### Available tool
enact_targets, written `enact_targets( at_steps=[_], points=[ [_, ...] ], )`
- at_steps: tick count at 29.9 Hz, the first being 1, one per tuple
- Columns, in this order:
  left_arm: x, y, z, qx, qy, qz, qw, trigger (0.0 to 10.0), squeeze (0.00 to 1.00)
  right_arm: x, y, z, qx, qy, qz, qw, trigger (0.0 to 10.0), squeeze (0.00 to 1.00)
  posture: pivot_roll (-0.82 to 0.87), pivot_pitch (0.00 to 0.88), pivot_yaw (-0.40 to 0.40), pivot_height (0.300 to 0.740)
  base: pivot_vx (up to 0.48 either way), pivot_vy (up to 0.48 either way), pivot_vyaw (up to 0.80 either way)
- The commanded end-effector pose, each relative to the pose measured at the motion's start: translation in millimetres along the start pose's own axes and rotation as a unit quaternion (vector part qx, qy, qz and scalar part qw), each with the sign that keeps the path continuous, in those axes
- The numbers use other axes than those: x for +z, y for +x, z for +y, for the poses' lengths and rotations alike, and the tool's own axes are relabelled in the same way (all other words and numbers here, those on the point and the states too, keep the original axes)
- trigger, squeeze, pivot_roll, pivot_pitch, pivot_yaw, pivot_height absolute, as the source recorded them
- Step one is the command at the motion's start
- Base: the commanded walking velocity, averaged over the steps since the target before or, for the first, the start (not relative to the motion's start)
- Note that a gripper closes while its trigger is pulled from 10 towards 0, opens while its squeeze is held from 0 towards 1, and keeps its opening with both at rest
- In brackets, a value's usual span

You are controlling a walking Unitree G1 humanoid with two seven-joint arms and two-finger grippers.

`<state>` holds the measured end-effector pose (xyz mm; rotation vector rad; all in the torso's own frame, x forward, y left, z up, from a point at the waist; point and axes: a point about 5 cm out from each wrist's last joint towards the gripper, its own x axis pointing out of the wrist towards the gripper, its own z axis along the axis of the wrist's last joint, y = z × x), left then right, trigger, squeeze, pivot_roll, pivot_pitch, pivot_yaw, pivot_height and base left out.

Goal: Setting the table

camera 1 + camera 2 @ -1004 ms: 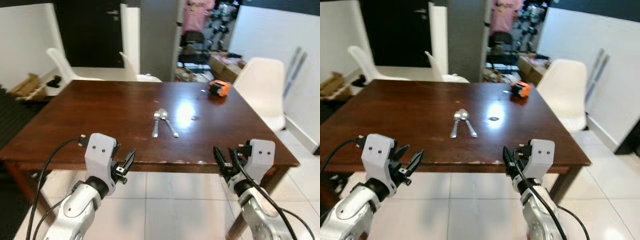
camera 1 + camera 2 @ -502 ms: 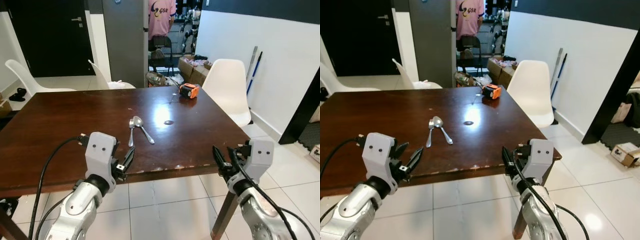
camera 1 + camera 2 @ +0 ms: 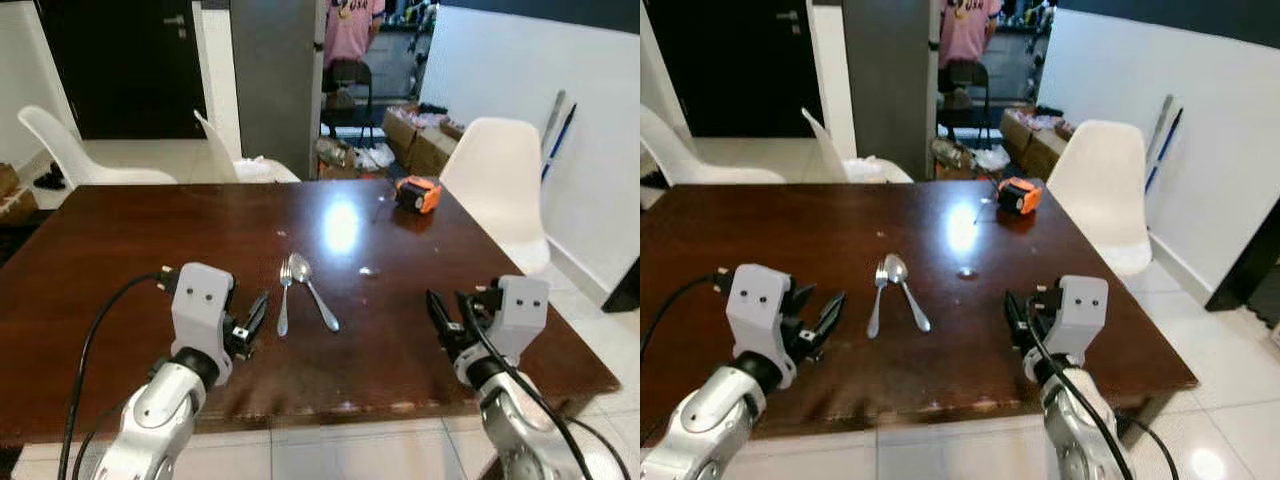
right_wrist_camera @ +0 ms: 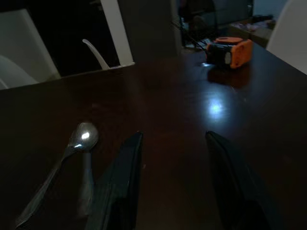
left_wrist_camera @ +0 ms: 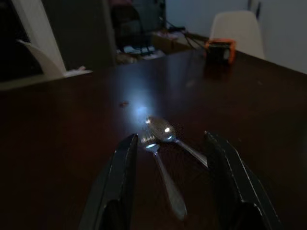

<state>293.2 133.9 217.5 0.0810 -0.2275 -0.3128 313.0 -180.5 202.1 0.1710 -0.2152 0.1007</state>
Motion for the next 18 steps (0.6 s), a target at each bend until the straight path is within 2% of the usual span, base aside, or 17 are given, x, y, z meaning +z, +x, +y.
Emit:
enact_targets(
  at_steps=[1, 5, 6, 7, 11, 15, 18],
  points=[
    [-1.3, -0.7, -0.7, -0.003, 0.003, 0.002, 1.0, 10.0, 0.01, -0.9, -1.8, -2.0, 0.0, 0.0, 0.003, 1.0, 10.0, 0.0, 0.02, 0.082, 0.066, 0.74, 0.412, 0.0, 0.0],
    [-2.7, -1.2, 0.3, -0.001, 0.005, 0.005, 1.0, 10.0, 0.01, -4.3, -2.8, 2.1, 0.032, 0.001, 0.021, 0.999, 10.0, 0.0, 0.02, 0.083, 0.068, 0.74, 0.401, 0.0, 0.0],
    [-4.3, -2.1, 1.8, 0.003, 0.007, 0.009, 1.0, 10.0, 0.0, -10.1, -5.6, 10.1, 0.073, -0.002, 0.044, 0.996, 10.0, 0.0, 0.02, 0.086, 0.069, 0.74, 0.379, 0.0, 0.0],
    [-4.3, -2.1, 1.8, 0.003, 0.007, 0.009, 1.0, 10.0, 0.0, -10.1, -5.6, 10.1, 0.073, -0.002, 0.044, 0.996, 10.0, 0.0, 0.02, 0.086, 0.069, 0.74, 0.379, 0.0, 0.0],
    [-10.4, -6.9, 9.4, 0.021, 0.013, 0.029, 0.999, 10.0, 0.0, -23.9, -13.9, 33.2, 0.167, 0.006, 0.09, 0.982, 10.0, 0.0, 0.02, 0.09, 0.072, 0.74, 0.328, 0.0, 0.0],
    [-13.5, -10.4, 15.8, 0.032, 0.019, 0.04, 0.999, 10.0, 0.0, -31.5, -18.5, 43.3, 0.199, -0.001, 0.108, 0.974, 10.0, 0.0, 0.03, 0.096, 0.072, 0.74, 0.0, 0.0, 0.0],
    [-17.4, -12.5, 22.7, 0.046, 0.02, 0.052, 0.997, 10.0, 0.0, -37.6, -16.9, 44.8, 0.192, -0.012, 0.118, 0.974, 10.0, 0.0, 0.04, 0.098, 0.075, 0.74, 0.0, 0.0, 0.0]
  ],
)
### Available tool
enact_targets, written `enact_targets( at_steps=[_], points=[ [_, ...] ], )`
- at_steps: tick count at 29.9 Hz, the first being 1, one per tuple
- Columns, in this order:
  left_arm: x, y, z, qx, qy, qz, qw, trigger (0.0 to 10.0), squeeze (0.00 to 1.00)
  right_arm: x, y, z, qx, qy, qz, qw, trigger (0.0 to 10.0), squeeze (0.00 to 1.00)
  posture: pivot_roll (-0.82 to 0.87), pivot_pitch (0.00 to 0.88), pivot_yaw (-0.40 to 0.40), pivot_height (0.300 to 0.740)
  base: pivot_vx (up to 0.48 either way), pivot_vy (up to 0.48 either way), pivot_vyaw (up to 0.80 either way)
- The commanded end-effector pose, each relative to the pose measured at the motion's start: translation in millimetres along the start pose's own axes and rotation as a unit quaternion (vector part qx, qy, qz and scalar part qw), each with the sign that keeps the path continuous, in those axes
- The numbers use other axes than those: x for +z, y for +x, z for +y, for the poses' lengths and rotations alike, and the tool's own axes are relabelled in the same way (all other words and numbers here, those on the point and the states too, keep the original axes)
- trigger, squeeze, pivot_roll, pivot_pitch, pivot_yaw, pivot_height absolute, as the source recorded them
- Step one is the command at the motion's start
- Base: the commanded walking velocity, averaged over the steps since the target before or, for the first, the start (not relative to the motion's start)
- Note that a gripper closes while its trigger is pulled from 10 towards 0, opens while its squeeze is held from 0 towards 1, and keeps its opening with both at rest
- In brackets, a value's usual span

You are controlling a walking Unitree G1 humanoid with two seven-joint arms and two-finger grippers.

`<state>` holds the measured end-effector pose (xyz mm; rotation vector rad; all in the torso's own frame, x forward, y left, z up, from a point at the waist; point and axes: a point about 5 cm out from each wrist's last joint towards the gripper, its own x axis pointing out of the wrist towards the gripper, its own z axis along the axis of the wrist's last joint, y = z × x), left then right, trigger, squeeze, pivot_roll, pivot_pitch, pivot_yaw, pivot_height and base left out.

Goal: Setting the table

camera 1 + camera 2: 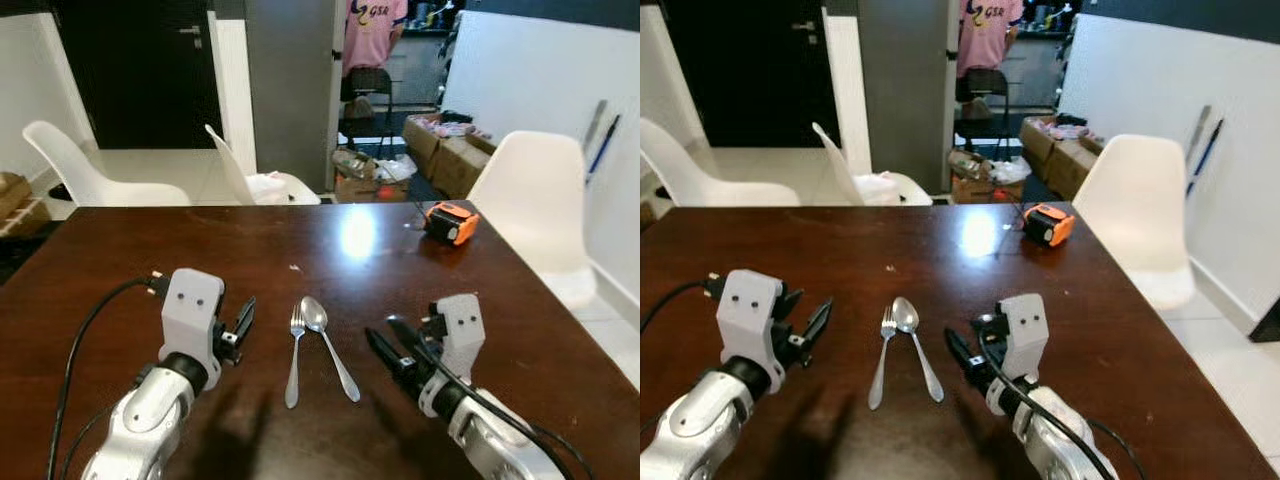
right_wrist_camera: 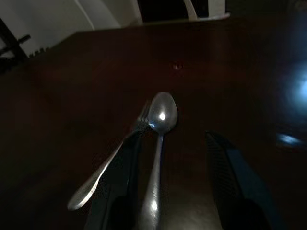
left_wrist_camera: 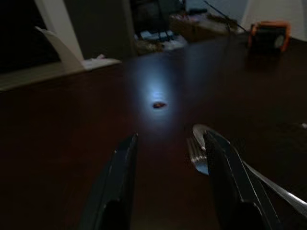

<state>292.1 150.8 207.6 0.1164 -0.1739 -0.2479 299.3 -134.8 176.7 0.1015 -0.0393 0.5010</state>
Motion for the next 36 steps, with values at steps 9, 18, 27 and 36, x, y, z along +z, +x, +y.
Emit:
enact_targets(
  at_steps=[9, 18, 27, 36],
  points=[
    [-22.0, -12.3, 50.1, 0.093, 0.026, 0.063, 0.993, 10.0, 0.0, -7.5, 33.8, -14.7, -0.072, -0.013, 0.003, 0.997, 10.0, 0.0, 0.1, 0.124, 0.077, 0.74, 0.0, 0.0, 0.0],
    [-13.4, -35.6, 80.7, 0.139, 0.074, 0.077, 0.985, 10.0, 0.0, 2.4, 64.1, -22.5, -0.074, -0.003, -0.013, 0.997, 10.0, 0.0, 0.21, 0.161, 0.083, 0.74, 0.0, 0.0, 0.0],
    [-1.9, -54.7, 88.8, 0.149, 0.098, 0.08, 0.981, 10.0, 0.0, 4.8, 85.0, -22.1, -0.059, 0.019, -0.006, 0.998, 10.0, 0.0, 0.29, 0.204, 0.082, 0.74, 0.0, 0.0, 0.0],
    [-0.1, -62.7, 83.4, 0.148, 0.1, 0.088, 0.98, 10.0, 0.0, -12.6, 93.2, 2.4, 0.051, -0.009, 0.08, 0.995, 10.0, 0.0, 0.29, 0.242, 0.07, 0.74, 0.0, 0.0, 0.0]
  ],
)
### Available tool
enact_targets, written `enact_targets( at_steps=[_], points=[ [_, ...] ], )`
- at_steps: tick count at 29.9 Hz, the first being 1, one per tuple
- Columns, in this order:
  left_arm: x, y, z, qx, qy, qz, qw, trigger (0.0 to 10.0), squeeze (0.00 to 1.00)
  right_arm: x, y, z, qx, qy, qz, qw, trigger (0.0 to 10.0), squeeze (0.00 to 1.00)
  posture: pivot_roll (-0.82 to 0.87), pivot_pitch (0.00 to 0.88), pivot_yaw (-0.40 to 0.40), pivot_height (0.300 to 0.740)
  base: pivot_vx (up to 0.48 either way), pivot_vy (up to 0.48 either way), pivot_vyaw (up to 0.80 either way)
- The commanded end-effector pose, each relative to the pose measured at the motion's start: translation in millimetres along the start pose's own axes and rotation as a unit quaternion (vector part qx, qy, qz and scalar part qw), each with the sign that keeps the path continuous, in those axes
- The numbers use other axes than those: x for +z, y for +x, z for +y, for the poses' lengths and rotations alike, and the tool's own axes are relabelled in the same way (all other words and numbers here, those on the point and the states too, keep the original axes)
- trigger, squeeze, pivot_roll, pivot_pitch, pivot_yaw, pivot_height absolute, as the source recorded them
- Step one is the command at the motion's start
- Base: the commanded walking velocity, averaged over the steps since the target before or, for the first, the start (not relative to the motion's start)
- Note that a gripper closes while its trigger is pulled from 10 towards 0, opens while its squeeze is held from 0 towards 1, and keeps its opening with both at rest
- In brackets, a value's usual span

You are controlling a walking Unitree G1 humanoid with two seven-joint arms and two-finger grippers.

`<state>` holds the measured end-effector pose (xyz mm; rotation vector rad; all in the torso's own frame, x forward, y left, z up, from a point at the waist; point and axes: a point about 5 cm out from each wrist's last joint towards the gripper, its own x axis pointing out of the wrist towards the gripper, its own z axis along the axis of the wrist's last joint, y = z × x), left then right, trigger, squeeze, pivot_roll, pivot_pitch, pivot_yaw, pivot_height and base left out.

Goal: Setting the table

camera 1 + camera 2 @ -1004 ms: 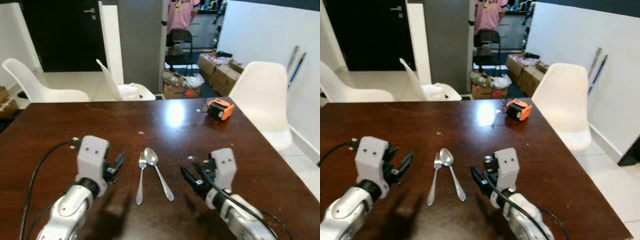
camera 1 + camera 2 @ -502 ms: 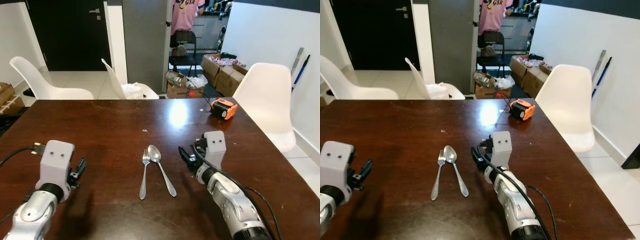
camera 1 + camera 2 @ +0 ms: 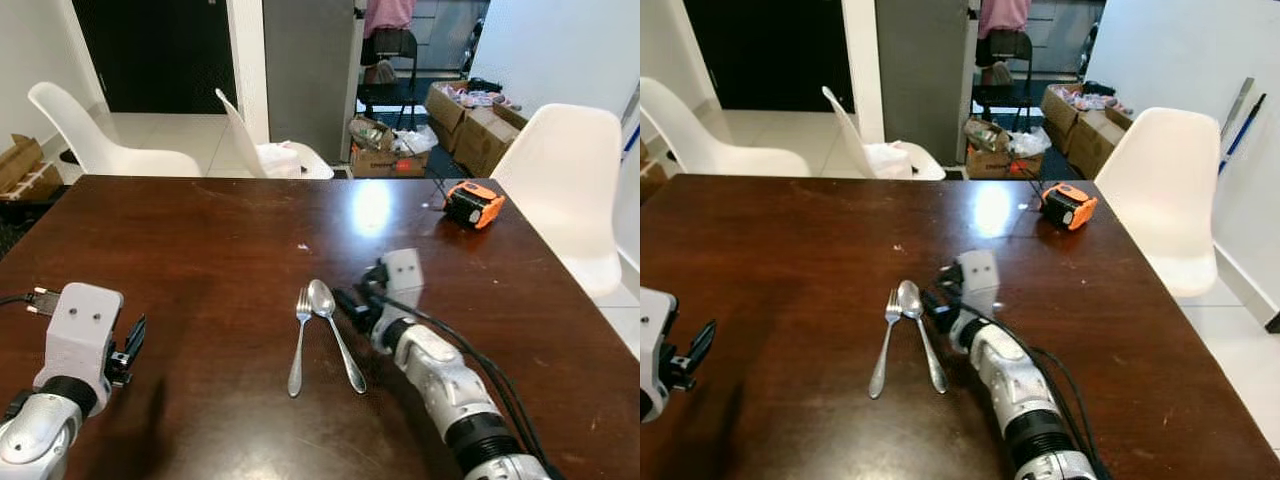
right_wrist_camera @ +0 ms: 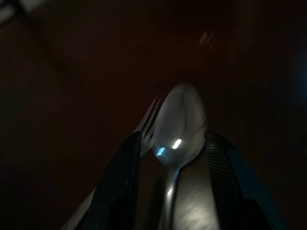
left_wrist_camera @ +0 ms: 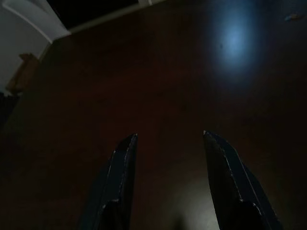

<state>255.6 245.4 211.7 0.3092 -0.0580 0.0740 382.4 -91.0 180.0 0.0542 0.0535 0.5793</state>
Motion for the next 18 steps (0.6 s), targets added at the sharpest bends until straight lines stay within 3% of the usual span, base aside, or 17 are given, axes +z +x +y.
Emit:
enact_targets(
  at_steps=[1, 10, 11, 13, 14, 15, 18],
  points=[
    [-2.8, -3.9, 1.0, 0.001, 0.0, 0.01, 1.0, 10.0, 0.0, -10.1, 0.5, 4.1, 0.014, 0.002, 0.028, 0.999, 10.0, 0.0, 0.29, 0.242, 0.07, 0.74, 0.0, 0.0, 0.0],
    [-3.3, -9.6, -4.7, -0.005, -0.007, 0.018, 1.0, 10.0, 0.0, -38.0, 3.2, 1.5, -0.037, 0.015, 0.094, 0.995, 10.0, 0.0, 0.3, 0.25, 0.064, 0.74, 0.0, 0.0, 0.0],
    [-2.9, -10.5, -5.5, -0.005, -0.009, 0.019, 1.0, 10.0, 0.0, -45.3, 2.8, 1.6, -0.041, 0.021, 0.111, 0.993, 9.3, 0.0, 0.3, 0.25, 0.061, 0.74, 0.0, 0.0, 0.0],
    [-2.9, -10.8, -5.9, -0.004, -0.01, 0.019, 1.0, 10.0, 0.0, -48.3, 2.3, 1.2, -0.044, 0.021, 0.119, 0.992, 8.9, 0.0, 0.3, 0.25, 0.06, 0.74, 0.0, 0.0, 0.0],
    [-3.0, -11.5, -6.9, -0.005, -0.012, 0.021, 1.0, 10.0, 0.0, -55.9, 0.0, -1.0, -0.056, 0.026, 0.144, 0.988, 2.4, 0.0, 0.3, 0.25, 0.056, 0.74, 0.0, 0.0, 0.0],
    [-3.1, -11.6, -7.5, -0.005, -0.013, 0.021, 1.0, 10.0, 0.0, -59.8, -1.6, -2.7, -0.066, 0.025, 0.155, 0.985, 0.0, 0.0, 0.29, 0.25, 0.053, 0.74, 0.0, 0.0, 0.0],
    [-3.6, -12.0, -8.6, -0.005, -0.015, 0.022, 1.0, 10.0, 0.0, -64.9, -3.8, -4.6, -0.074, 0.024, 0.169, 0.983, 0.0, 0.0, 0.29, 0.25, 0.051, 0.74, 0.0, 0.0, 0.0]
  ],
)
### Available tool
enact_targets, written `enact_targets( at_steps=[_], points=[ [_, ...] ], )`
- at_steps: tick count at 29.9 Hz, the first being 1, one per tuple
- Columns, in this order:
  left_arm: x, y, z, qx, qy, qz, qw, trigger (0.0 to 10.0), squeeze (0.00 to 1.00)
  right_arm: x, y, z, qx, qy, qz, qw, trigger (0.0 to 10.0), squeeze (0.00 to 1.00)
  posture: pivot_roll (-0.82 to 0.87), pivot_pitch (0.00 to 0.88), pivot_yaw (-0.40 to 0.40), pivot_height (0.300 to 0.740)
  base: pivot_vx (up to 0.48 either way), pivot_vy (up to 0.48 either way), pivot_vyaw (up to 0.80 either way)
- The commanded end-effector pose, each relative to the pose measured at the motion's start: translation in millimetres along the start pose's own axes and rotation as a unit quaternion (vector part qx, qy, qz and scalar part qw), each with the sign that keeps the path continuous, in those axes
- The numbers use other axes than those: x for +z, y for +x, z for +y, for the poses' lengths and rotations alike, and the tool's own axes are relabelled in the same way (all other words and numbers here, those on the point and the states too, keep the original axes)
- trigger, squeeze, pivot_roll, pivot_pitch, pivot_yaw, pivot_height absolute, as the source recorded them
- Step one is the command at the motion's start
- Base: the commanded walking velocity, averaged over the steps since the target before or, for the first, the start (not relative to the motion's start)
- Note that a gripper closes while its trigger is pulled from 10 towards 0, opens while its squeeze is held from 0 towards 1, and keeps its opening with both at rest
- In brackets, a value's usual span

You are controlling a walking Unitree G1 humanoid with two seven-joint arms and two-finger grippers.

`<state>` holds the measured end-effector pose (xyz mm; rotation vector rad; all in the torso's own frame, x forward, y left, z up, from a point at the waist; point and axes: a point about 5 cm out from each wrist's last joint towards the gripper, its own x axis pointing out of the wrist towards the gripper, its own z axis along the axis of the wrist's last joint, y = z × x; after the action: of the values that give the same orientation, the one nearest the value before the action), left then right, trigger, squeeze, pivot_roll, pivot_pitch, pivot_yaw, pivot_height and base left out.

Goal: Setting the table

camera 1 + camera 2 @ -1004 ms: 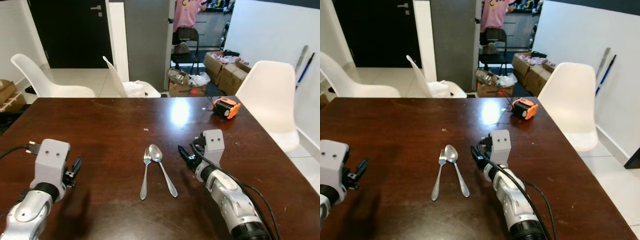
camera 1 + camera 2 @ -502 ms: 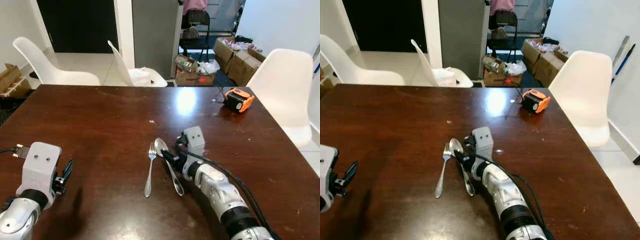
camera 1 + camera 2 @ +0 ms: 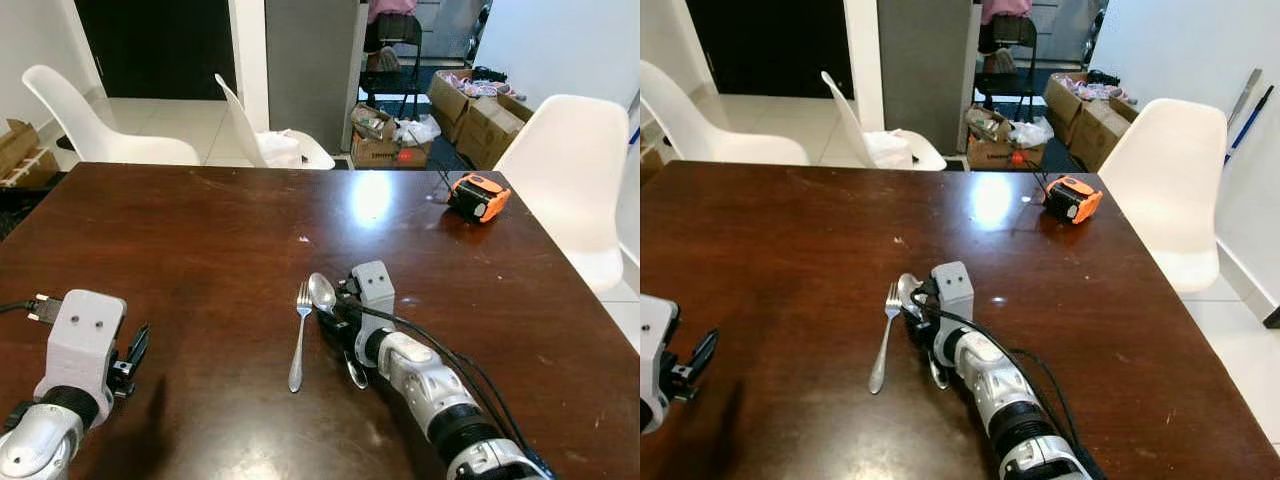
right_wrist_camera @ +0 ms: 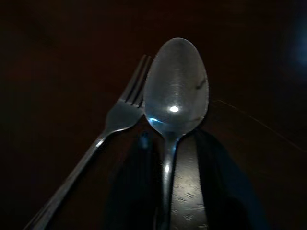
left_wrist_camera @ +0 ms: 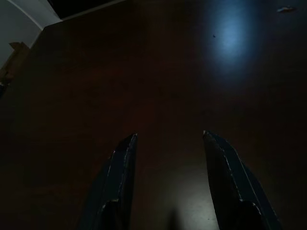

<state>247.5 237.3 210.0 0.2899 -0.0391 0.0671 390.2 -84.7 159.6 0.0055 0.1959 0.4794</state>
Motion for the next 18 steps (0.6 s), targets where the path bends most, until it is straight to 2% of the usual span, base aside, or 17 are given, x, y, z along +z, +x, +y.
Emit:
enact_targets(
  at_steps=[1, 12, 18],
  points=[
    [-4.9, -3.1, -1.0, 0.0, -0.006, 0.013, 1.0, 10.0, 0.0, -46.4, -7.3, -5.2, -0.021, 0.022, 0.098, 0.995, 0.0, 0.0, 0.29, 0.25, 0.051, 0.74, 0.0, 0.0, 0.0],
    [-5.3, 1.8, -8.4, -0.006, -0.017, 0.012, 1.0, 10.0, 0.0, -53.6, -10.6, -13.2, -0.047, 0.053, 0.1, 0.992, 0.0, 0.0, 0.27, 0.23, 0.05, 0.74, 0.0, 0.0, 0.0],
    [-5.7, 5.1, -13.0, -0.01, -0.022, 0.01, 1.0, 10.0, 0.0, -40.2, -11.8, -22.5, -0.071, 0.075, 0.054, 0.993, 0.0, 0.0, 0.24, 0.217, 0.047, 0.74, 0.0, 0.0, 0.0]
  ],
)
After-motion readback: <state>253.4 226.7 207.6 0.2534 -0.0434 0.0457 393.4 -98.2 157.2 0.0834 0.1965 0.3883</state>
